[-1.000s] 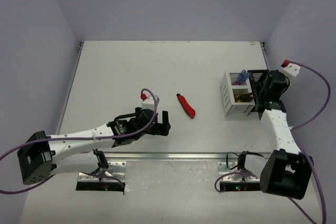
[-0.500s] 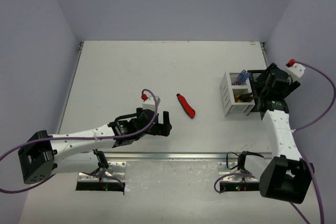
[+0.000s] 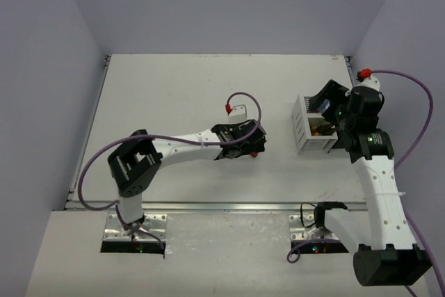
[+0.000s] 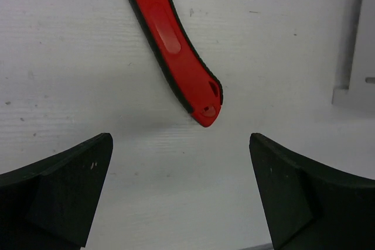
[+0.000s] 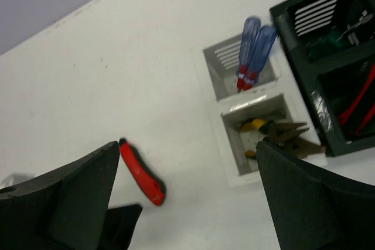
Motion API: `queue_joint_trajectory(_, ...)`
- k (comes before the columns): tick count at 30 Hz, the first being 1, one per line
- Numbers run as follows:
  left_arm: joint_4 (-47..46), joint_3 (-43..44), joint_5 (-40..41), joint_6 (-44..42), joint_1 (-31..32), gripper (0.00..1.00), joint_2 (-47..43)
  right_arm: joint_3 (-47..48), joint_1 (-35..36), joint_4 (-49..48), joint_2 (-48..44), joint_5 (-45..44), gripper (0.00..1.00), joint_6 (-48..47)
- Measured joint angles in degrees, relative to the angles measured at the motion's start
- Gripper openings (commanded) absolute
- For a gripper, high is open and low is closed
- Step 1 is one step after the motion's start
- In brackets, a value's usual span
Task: Sort the tools into containers
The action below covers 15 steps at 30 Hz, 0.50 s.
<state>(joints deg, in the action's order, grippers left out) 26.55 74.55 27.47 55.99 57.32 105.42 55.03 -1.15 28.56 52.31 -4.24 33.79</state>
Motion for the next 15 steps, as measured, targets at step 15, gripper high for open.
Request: queue_joint_trajectory(15,19.5,27.9,4.5,12.8,-1.1,0.75,25.6,-14.2,0.1,7.6,-23.0,20.3,0.99,-1.9)
